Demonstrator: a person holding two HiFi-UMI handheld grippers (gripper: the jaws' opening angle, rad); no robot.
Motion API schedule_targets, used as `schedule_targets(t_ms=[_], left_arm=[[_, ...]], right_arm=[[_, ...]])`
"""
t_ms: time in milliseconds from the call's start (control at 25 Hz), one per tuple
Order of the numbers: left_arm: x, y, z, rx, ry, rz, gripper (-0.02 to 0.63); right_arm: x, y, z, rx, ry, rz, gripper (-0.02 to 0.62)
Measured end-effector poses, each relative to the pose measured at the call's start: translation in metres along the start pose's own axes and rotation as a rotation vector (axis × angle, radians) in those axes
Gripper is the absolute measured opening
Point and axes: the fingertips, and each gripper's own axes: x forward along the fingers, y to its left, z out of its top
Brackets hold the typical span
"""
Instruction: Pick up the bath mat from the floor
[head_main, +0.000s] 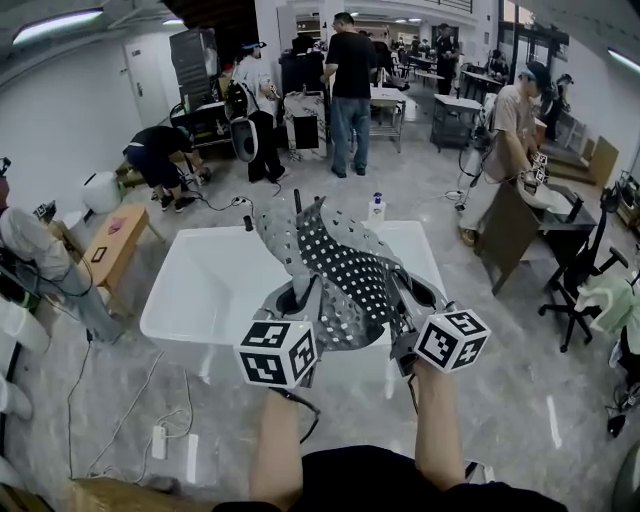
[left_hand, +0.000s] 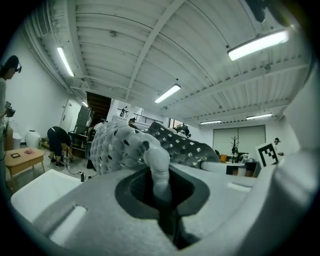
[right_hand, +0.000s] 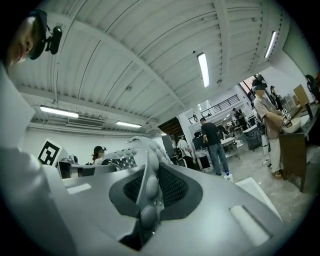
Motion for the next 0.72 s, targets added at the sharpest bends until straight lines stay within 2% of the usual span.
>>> schedule_targets(t_ms=[720], left_arm=[[-0.0044, -0.0073, -0.0016, 0.005, 0.006, -0.027, 0.020]], right_arm=[[-0.0048, 0.0054, -0.0035, -0.019, 0.007, 0.001, 0.021]])
